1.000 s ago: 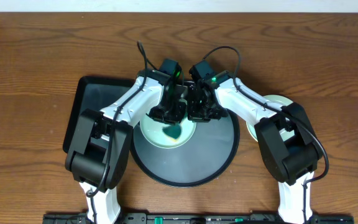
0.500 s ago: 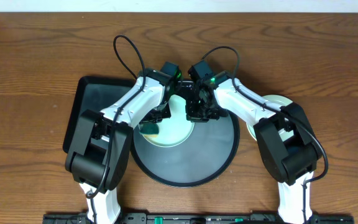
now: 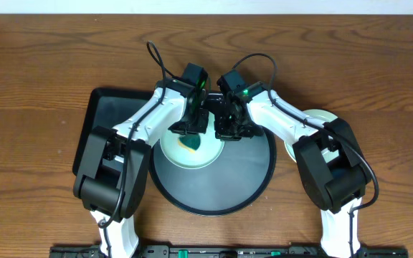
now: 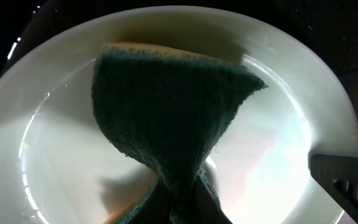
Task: Clean dirty plates on tray and stack at the side
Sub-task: 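Scrub the last mint-green plate with the sponge in the left gripper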
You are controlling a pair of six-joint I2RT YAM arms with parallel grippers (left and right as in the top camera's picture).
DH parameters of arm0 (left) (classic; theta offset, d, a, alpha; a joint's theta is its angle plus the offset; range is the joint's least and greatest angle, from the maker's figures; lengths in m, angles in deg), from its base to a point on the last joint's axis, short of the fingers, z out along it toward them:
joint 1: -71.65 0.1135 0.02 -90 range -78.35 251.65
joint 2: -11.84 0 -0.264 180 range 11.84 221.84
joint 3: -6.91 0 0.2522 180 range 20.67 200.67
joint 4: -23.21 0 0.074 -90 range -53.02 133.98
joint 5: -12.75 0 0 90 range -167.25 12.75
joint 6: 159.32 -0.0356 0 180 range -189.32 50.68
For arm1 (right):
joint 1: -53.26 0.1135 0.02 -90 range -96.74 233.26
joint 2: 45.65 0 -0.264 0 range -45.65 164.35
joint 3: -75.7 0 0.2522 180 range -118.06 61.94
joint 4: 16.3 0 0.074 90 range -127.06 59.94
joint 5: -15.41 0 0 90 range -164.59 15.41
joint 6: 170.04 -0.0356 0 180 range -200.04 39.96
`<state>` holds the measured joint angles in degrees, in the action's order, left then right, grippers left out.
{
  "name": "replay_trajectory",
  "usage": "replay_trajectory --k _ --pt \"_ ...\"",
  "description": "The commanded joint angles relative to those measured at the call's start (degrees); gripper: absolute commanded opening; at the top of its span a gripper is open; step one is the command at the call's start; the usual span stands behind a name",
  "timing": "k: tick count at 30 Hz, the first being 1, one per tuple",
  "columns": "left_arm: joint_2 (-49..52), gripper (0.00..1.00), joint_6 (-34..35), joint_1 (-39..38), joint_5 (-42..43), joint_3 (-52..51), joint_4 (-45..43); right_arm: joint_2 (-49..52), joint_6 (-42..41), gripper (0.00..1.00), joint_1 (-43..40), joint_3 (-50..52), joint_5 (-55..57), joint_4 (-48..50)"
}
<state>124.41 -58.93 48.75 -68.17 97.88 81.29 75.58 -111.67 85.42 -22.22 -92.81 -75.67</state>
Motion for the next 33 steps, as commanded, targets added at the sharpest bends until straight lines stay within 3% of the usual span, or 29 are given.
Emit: replay_trajectory --k 1,5,8,10,13,18,21,27,33 --pt "0.04 0.07 1.88 1.09 -3.72 -0.44 -0.7 1.16 -0.44 0.01 0.42 -0.2 1.68 0.02" --pt "0.04 0.07 20.87 2.45 -20.26 -0.44 3.15 1.16 -0.39 0.01 0.42 -0.2 1.68 0.0" --pt "0.04 0.07 22.4 2.62 -20.22 -0.44 4.87 1.16 0.0 0.01 0.42 -0.2 1.68 0.02" --pt "0.04 0.07 22.1 2.36 -18.49 -0.44 6.4 1.16 0.0 0.01 0.42 -0.2 1.68 0.02" --pt "0.04 0.07 12.81 1.79 -8.68 -0.44 8.41 1.16 0.0 0.01 0.42 -0.2 1.68 0.07" --pt "0.04 0.07 -5.62 1.55 14.71 -0.44 9.03 1.16 0.0 0.01 0.42 -0.2 1.62 0.17" --pt "0.04 0.07 -10.27 1.55 22.93 -0.44 8.33 1.16 0.0 0.01 0.42 -0.2 1.29 0.2" --pt "0.04 0.07 -9.57 1.73 20.87 -0.44 2.36 1.16 0.0 0.01 0.42 -0.2 1.29 0.17" --pt "0.04 0.08 1.01 1.9 -1.31 -0.44 -2.25 1.16 0.44 0.01 0.42 -0.2 1.27 0.15"
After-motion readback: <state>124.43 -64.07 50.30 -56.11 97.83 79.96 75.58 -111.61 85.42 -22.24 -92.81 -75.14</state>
